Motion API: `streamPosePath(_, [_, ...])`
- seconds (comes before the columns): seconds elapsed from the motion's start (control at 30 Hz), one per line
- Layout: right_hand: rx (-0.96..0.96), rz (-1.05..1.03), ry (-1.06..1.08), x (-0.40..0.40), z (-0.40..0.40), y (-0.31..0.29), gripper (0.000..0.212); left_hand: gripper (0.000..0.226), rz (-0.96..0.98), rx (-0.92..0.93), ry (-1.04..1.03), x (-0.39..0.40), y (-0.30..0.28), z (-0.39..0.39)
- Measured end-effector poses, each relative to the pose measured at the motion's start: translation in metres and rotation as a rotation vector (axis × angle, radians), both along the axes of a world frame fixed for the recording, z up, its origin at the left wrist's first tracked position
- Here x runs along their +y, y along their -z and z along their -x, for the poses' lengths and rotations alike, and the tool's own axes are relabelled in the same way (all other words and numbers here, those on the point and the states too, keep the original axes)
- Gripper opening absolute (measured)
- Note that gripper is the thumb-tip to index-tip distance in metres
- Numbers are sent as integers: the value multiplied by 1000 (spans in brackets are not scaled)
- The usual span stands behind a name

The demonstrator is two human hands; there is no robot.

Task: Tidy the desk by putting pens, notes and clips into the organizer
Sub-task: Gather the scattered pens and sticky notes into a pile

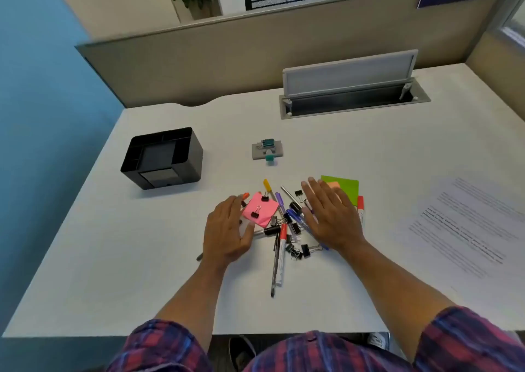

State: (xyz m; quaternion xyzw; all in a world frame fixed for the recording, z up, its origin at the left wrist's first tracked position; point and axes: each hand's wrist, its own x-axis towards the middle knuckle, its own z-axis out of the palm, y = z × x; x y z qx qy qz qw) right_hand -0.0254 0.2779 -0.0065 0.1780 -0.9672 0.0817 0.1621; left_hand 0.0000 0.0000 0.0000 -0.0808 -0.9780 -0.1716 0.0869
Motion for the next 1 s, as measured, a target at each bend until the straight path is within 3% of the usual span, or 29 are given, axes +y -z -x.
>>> streamPosePath(0.4, [-42,-170,-492,-23,-13,10,54,46,26,-15,-269,-13,14,-24])
streamPosePath(0.63, [-106,-224,-559,-25,-8,5,53,31,5,-15,-237,-11,23,-24])
streamPosePath(0.83, [-104,-190,-494,-22,-10,9,51,25,67,42,-172,-7,24,-19])
streamPosePath(1.0, [-164,-10,18,-6,0,7,59,58,63,32,19,12,19,-14])
